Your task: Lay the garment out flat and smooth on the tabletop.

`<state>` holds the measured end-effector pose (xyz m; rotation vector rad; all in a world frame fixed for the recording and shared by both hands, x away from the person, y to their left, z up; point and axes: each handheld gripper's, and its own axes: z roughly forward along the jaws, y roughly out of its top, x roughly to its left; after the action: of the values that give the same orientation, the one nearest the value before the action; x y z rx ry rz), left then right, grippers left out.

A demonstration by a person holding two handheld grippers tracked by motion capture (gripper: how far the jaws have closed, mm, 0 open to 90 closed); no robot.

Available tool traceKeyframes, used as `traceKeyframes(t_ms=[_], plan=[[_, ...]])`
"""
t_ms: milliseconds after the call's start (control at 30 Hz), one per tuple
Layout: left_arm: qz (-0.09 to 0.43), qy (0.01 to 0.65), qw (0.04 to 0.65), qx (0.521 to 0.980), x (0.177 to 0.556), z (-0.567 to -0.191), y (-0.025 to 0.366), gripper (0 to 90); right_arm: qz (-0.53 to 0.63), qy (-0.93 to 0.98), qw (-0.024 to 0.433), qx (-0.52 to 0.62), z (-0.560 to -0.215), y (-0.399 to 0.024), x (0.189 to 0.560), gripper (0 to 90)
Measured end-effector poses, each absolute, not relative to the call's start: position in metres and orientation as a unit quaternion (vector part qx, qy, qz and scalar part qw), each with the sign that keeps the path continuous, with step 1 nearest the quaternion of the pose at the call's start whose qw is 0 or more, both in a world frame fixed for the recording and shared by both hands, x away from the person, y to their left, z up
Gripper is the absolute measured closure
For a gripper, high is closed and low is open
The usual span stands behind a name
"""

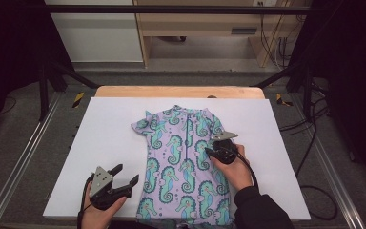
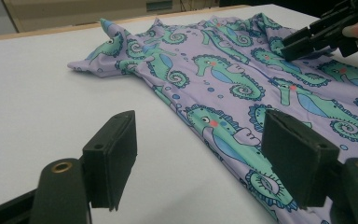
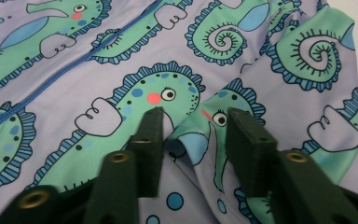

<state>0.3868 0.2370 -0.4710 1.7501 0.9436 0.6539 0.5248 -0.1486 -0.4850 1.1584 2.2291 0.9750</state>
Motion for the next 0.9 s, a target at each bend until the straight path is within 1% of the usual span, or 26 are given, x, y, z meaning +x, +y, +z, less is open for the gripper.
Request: traceKeyframes(t_ms=[133,167,267,467,533,633,900], plan=[[0.27,0.392,0.501,0.722,0.387,-0.471,0.237,27.4,0.356,0.801,0.214,0.43,-0.484,-0.155,0.527,83.1],[0.27,0.393,0.502,0.722,0.387,-0.471,0.238,27.5,0.359,0.799,0.209,0.435,-0.484,-0.157,0.528,85.7],[0.273,0.392,0.501,0.722,0.386,-0.471,0.238,27.5,0.375,0.788,0.204,0.443,-0.48,-0.165,0.527,86.7],[0.276,0.392,0.501,0.721,0.386,-0.47,0.24,27.4,0.412,0.754,0.225,0.46,-0.462,-0.188,0.521,86.8],[0.276,0.393,0.501,0.72,0.386,-0.47,0.24,27.3,0.417,0.744,0.237,0.466,-0.458,-0.201,0.521,86.8],[0.277,0.394,0.5,0.72,0.386,-0.47,0.24,26.5,0.427,0.722,0.242,0.488,-0.453,-0.221,0.521,86.8],[0.28,0.398,0.498,0.718,0.386,-0.47,0.24,24.6,0.44,0.677,0.229,0.543,-0.454,-0.265,0.532,86.8]])
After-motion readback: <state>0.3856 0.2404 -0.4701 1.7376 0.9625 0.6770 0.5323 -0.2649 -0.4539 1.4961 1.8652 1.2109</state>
